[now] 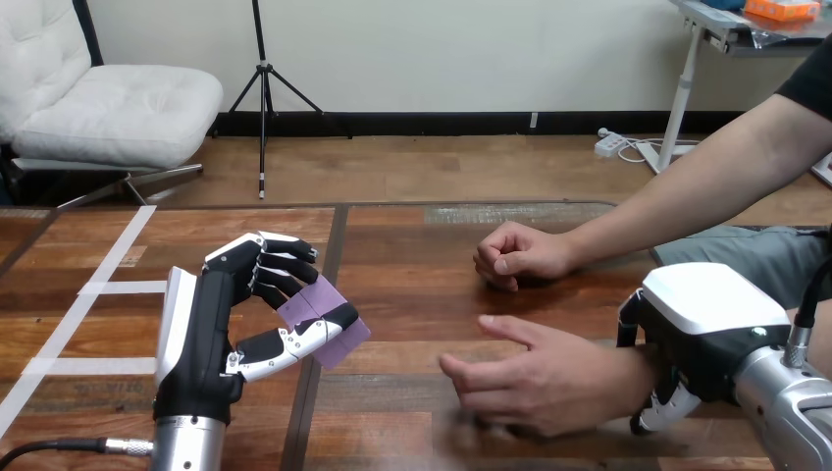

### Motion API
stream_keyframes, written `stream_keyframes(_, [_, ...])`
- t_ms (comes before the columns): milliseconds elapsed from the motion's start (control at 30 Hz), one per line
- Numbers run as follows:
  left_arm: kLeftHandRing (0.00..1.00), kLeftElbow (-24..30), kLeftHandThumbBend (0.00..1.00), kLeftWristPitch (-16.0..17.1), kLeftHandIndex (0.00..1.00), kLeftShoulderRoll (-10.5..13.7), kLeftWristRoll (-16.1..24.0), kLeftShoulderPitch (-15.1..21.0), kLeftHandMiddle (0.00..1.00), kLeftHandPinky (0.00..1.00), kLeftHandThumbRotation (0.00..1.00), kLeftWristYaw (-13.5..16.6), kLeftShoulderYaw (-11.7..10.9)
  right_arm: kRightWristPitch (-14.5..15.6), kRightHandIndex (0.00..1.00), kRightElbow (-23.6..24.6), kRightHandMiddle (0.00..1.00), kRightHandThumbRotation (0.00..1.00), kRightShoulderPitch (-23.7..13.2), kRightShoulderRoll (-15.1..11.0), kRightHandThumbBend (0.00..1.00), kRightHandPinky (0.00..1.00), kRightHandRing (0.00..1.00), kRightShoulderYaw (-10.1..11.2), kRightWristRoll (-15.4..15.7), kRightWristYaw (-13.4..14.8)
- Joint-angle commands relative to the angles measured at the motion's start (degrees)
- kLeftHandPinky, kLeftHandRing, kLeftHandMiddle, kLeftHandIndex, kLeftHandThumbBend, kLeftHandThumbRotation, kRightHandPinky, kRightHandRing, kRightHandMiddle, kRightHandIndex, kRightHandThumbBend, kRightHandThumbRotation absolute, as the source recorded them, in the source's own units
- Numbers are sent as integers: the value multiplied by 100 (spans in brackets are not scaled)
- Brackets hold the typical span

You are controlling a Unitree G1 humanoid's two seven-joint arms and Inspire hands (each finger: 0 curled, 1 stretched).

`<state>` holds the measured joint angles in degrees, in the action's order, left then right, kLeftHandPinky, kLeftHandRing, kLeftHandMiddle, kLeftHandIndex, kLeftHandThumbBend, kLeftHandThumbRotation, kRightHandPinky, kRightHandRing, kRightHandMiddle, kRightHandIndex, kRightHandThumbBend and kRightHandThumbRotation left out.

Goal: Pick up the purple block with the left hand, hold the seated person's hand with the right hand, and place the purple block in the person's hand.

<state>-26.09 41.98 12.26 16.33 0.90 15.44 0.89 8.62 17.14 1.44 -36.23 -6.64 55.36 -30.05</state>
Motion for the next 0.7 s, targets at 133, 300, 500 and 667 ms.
stream_keyframes(133, [45, 218, 70, 221, 53, -75, -36, 342, 51, 39, 6, 7, -29, 21, 49, 360, 41, 0, -252, -11, 81, 24, 32, 288, -211, 218])
stream_keyframes(300, [45, 195, 70, 287, 54, -91, -33, 353, 51, 39, 5, -1, -16, 30, 49, 452, 41, 0, -263, -10, 82, 23, 32, 296, -229, 250])
stream_keyframes(500, [46, 177, 70, 362, 54, -121, -35, 362, 52, 40, 6, -30, 5, 35, 49, 587, 42, 0, -302, -9, 82, 25, 33, 298, -237, 233])
stream_keyframes(667, [46, 216, 70, 366, 54, -154, -13, 353, 52, 40, 6, -52, 19, 9, 49, 708, 41, 0, -338, -17, 83, 25, 32, 295, -239, 235])
